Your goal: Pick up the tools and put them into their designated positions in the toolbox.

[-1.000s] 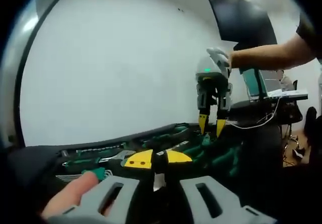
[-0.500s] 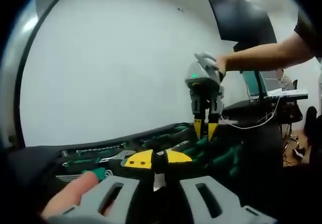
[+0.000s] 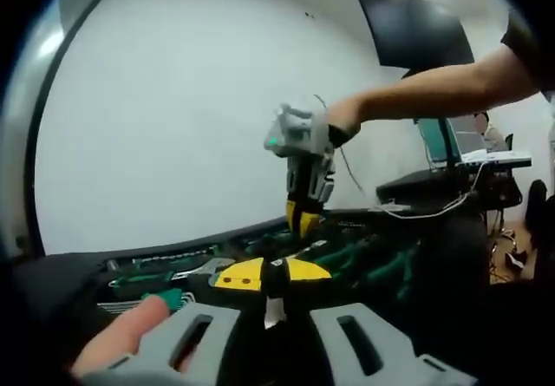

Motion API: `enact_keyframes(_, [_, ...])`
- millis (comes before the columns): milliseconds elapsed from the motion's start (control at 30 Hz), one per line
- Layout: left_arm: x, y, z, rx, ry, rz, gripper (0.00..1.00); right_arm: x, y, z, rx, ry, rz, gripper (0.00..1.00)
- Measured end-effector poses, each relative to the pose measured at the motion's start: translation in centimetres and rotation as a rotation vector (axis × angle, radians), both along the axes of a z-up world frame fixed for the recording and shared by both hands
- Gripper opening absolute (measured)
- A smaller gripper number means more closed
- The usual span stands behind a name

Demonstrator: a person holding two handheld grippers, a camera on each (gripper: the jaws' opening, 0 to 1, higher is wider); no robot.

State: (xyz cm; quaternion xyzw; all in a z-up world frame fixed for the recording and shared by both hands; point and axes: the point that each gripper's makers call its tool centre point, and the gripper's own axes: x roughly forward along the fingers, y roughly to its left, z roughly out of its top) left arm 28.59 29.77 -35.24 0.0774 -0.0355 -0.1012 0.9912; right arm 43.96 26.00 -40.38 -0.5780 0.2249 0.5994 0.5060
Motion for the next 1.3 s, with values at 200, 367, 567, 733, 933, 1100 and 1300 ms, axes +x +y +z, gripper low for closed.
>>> enact_keyframes(200, [-0.1,0.0,0.2,-0.008,-0.004,-0.002,0.09,1.0,1.4,0.1,-0.012,-0.019,0.002,0.1])
enact_keyframes(367, [-0.1,0.0,0.2,-0.01,-0.005,-0.004,0.09,0.9,1.2,-0.1,-0.043,-0.031,0.002,0.1])
enact_keyframes(567, [-0.1,0.0,0.1,-0.009,-0.005,-0.005,0.09,1.1,2.0,0.3,-0.01,0.014,-0.037,0.1])
enact_keyframes(733, [0.0,-0.1,0.1,-0.007,-0.004,-0.004,0.09,1.8,2.5,0.0,-0.002,0.011,-0.051,0.1])
enact_keyframes(933, [0.0,-0.1,0.1,-0.005,-0.003,-0.004,0.09,2.2,3.0,-0.1,0.007,0.005,-0.052,0.1])
enact_keyframes(1100, [0.0,-0.1,0.0,-0.003,-0.002,-0.004,0.09,2.7,3.0,-0.1,0.004,0.013,-0.068,0.1])
enact_keyframes(1300, [0.1,0.0,0.0,0.002,0.0,-0.002,0.09,3.2,3.2,0.1,0.027,0.009,-0.034,0.1])
